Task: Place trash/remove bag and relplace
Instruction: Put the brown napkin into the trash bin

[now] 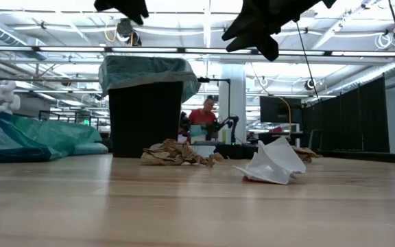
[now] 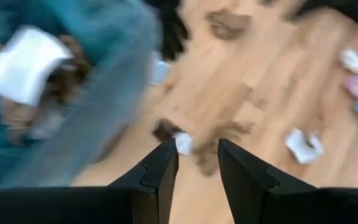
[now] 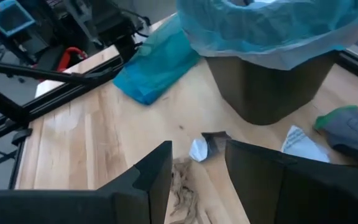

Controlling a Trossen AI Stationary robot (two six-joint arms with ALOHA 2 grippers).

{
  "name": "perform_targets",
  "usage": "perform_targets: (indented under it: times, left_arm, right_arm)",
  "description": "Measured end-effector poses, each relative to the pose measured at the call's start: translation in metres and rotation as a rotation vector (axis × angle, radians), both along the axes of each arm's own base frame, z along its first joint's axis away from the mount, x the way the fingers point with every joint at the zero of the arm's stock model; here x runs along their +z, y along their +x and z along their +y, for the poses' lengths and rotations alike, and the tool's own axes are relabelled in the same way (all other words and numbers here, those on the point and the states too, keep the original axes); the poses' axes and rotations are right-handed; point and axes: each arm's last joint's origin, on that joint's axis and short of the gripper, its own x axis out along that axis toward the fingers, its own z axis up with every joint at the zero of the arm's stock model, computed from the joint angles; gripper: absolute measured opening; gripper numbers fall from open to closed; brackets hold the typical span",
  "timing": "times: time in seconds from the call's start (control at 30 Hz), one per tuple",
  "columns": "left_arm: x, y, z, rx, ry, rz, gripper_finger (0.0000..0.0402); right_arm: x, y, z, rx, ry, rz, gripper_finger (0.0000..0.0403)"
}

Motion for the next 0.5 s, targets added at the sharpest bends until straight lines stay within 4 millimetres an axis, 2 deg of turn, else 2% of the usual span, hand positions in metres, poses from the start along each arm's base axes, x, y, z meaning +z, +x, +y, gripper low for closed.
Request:
perform_targets:
  times: [0.17, 0.33, 0.5]
  left_arm:
    - [-0.018, -0.003, -0.040, -0.159, 0.072, 0.065, 0.0120]
    - [-0.041, -0.016, -0.058, -0.002, 0.213, 0.046, 0.0120]
    - [-0.063, -0.046, -0.067, 0.004, 0.158, -0.044, 0.0120]
  right_arm:
    - [-0.002, 0.002, 0.007, 0.049, 0.061, 0.000, 0.0141]
    - [-0.016, 0.014, 0.023, 0.066, 0.126, 0.032, 0.0141]
    - [-0.037, 0.033, 0.040, 0.056, 0.226, 0.062, 0.0141]
